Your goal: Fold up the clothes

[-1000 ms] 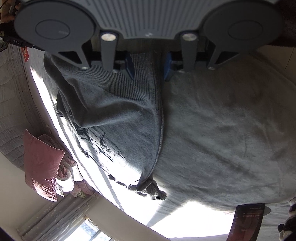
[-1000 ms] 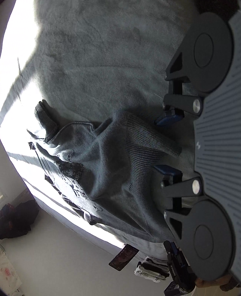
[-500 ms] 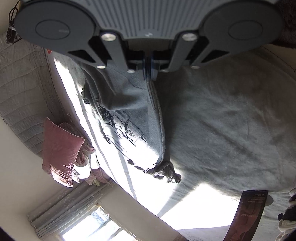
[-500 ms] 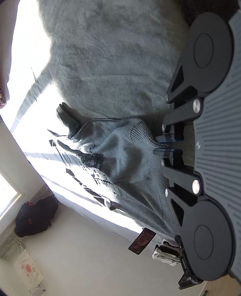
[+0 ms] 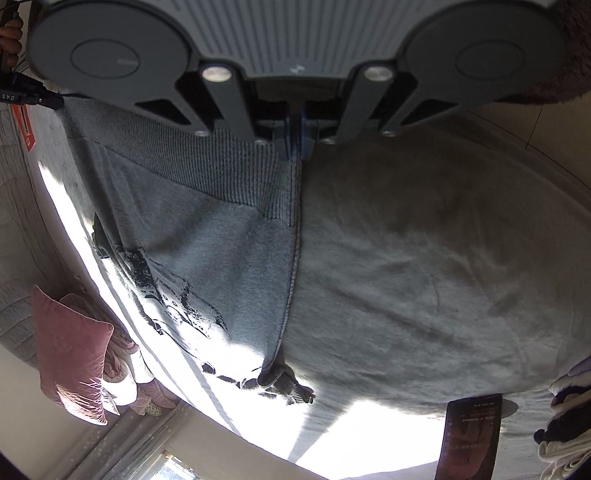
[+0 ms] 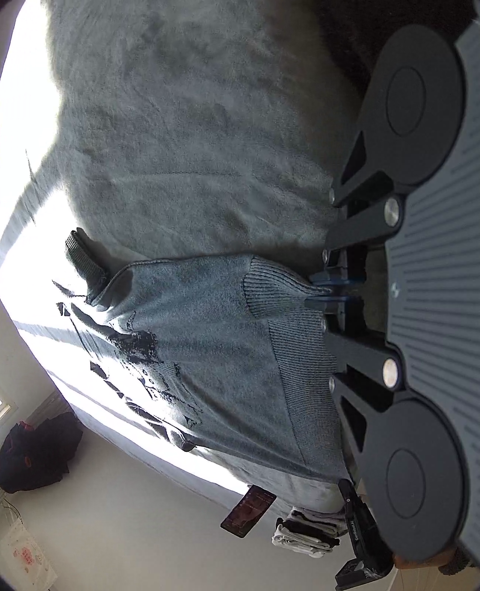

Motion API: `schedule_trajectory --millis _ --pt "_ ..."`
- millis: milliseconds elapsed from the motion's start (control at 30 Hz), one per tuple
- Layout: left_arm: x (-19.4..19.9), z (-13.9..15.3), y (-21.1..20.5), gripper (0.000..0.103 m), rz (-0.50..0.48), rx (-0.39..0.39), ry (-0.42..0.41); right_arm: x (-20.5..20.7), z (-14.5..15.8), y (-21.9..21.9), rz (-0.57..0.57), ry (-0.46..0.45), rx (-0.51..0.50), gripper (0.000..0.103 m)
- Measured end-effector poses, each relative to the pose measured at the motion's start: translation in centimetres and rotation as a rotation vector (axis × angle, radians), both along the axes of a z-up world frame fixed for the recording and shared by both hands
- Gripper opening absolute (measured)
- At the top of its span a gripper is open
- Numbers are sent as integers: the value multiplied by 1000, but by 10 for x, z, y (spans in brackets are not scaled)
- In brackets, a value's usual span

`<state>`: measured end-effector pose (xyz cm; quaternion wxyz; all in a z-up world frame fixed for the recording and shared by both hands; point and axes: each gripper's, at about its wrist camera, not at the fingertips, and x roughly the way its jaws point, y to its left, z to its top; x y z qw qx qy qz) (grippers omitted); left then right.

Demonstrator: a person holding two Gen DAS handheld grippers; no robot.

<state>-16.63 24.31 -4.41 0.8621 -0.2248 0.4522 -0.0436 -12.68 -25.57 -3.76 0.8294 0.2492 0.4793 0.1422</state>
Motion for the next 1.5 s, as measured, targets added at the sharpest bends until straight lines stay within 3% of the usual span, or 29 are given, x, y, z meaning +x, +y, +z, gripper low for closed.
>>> schedule_trajectory --millis 200,233,300,433,733,1100,1300,1400,1433,1500 --pt "5 -8 4 12 3 -5 17 9 -15 -3 18 44 10 11" --pt "6 -7 6 15 6 -12 20 10 -13 -4 27 41 13 14" --pt "5 -3 8 33 24 -13 19 12 -9 -6 35 33 8 16" --pt "6 11 6 47 58 30 -5 25 -2 -16 -5 15 39 50" --pt "39 41 -30 52 0 90 -85 84 3 -40 -93 -13 87 50" --pt "112 42 -120 52 -160 115 -63 188 -16 -67 -159 -8 239 50" --pt "167 37 -178 51 -248 145 -59 233 -35 -85 -221 -13 353 45" --pt "202 39 -207 51 -287 182 -109 247 -40 -91 -237 -22 341 12" --pt "215 40 -216 51 -297 198 -130 251 -40 -93 -242 -29 322 6" --pt "243 40 -231 51 -303 224 -158 258 -33 -98 -262 -72 244 6"
